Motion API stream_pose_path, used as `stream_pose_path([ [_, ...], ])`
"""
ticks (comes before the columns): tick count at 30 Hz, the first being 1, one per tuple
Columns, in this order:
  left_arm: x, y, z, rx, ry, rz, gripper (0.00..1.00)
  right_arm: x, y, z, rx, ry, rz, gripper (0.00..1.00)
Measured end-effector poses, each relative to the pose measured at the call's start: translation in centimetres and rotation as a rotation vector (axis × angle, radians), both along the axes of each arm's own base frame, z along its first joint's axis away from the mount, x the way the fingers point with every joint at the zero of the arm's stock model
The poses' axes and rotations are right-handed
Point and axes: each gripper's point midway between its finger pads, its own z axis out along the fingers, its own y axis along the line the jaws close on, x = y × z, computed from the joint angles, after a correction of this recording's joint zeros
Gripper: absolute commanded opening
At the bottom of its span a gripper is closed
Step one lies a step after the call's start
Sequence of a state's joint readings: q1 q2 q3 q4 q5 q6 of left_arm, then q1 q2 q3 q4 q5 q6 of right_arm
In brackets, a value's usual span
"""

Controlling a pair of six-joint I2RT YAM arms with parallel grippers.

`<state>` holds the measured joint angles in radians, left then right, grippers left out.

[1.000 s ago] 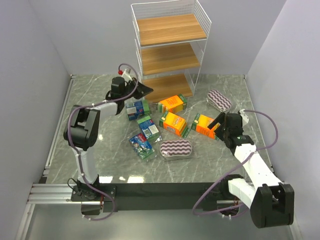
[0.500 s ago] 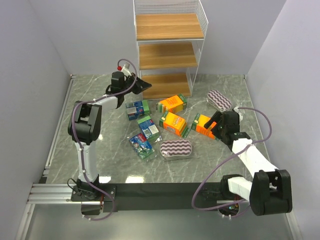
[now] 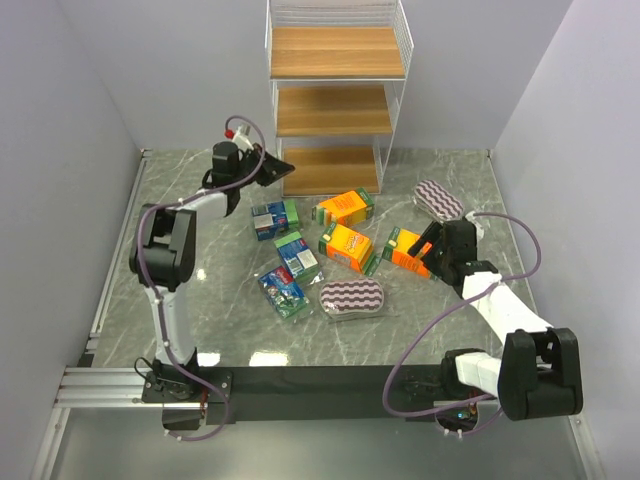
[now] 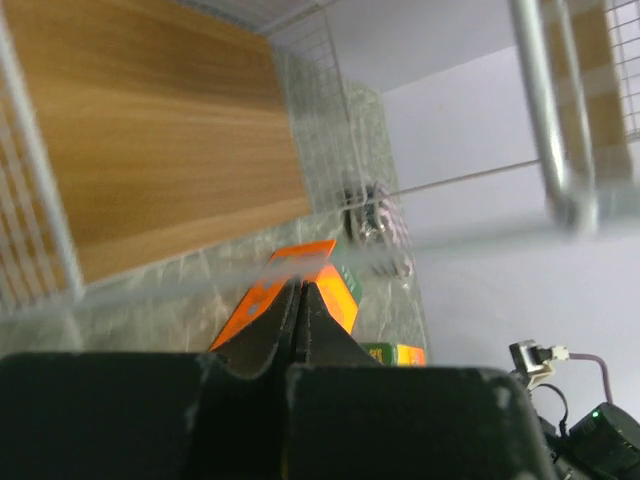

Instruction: Place and organize the cleaning sponges onto the shelf

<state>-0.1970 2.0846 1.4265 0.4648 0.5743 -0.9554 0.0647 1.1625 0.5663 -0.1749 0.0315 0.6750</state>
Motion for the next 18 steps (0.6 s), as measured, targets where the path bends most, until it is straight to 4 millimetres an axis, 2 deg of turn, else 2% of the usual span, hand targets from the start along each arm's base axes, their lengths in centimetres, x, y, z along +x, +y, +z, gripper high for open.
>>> stream_pose_path([
  [3, -2.3, 0.4, -0.1, 0.019, 0.009, 0.007, 0.01, 0.2, -0.4, 0.3, -0.017, -0.007, -0.016, 0.92],
  [5, -4.3, 0.2, 1.1, 0.032, -0.003, 0.000, 0.01, 0.5, -0.6, 0.7, -0.027, -0.013, -0.023, 0.92],
  [7, -6.3, -0.4, 3.8, 0.032, -0.057, -0.019, 0.01, 1.0, -0.8, 1.3, -0.035, -0.026, -0.028, 0.90],
  [9, -8.7, -0.8, 6.7, 0.028, -0.122, -0.033, 0.01, 1.7, -0.9, 1.9, -0.041, -0.042, -0.028, 0.84],
  [12, -12.3, -0.7, 10.2, 0.027, -0.209, -0.032, 0.01, 2.1, -0.9, 1.8, -0.044, -0.043, -0.024, 0.78],
  [15, -15.9, 0.1, 12.7, 0.034, -0.271, -0.018, 0.01, 2.2, -0.8, 1.0, -0.047, -0.015, -0.011, 0.78],
  [18, -18.8, 1.2, 13.9, 0.049, -0.302, 0.003, 0.01, 2.3, -0.8, 0.4, -0.052, 0.006, 0.001, 0.73],
])
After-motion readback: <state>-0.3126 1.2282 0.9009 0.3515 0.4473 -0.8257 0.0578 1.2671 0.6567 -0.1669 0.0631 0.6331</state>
